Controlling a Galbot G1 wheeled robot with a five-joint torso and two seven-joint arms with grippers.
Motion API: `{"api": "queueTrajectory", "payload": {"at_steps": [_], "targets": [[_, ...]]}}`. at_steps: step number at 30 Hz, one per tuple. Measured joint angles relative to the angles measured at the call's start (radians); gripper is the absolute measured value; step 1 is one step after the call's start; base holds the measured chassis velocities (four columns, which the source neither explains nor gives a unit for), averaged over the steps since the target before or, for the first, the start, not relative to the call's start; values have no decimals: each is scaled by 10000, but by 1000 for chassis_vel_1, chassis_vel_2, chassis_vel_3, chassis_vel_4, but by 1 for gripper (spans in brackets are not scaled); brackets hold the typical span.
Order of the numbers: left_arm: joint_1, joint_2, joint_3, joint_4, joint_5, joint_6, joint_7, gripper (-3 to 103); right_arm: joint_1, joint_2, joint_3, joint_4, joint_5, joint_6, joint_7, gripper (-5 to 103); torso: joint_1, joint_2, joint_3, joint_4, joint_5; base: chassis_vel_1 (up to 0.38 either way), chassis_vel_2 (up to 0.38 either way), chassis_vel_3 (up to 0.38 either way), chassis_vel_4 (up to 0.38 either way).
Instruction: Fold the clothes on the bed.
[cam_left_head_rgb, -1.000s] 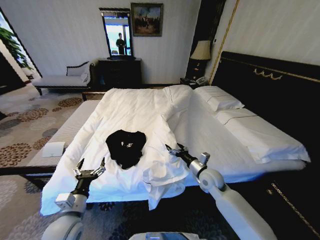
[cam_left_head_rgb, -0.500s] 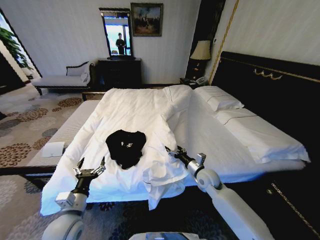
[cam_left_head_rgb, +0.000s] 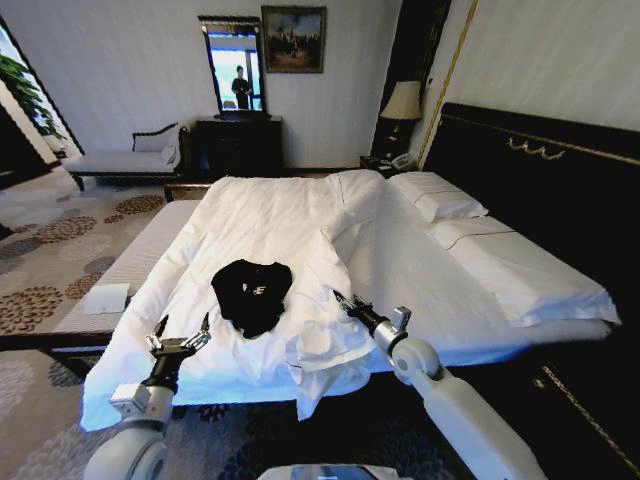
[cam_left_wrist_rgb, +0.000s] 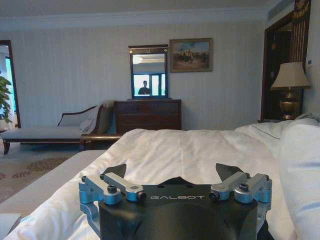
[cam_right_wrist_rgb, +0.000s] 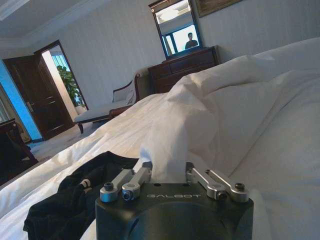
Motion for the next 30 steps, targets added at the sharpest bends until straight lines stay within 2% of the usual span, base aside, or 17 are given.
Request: {"api": "queueTrajectory", "payload": {"at_steps": [3,5,6,7,18,23,25,30], "targets": [[11,-9,-21,-1,0,-6,6,100,-28,7,44,37,-9,0,26,12,0,0,0,0,0,0,0,0,0],[14,-11,-25,-3,0,-7,6,100,-31,8,52,43,-12,0,32,12,0,0,0,0,1,0,0,0,0],[20,-13,-31,-13,-1,-8,7,100,-37,9,74,64,-26,-6,45,3,1,0,0,0,0,0,0,0,0],[25,-15,-39,-22,-1,-10,8,100,-41,14,91,81,-36,-24,54,1,0,0,0,0,0,0,0,0,0],[21,-31,-50,-39,-1,-19,12,100,-294,17,581,333,-51,-72,177,1,0,0,0,1,2,0,0,0,0],[-64,-35,-23,-12,-2,-20,12,100,-820,109,1427,538,-359,-244,483,1,0,0,0,2,2,0,0,0,0],[-133,-63,-9,25,-27,-21,8,100,-1228,389,2171,572,-359,-432,872,1,0,0,0,1,2,0,0,0,0],[-235,-38,63,104,-83,-21,6,100,-1972,641,3474,839,-412,-466,989,1,0,0,0,0,0,0,0,0,0]]}}
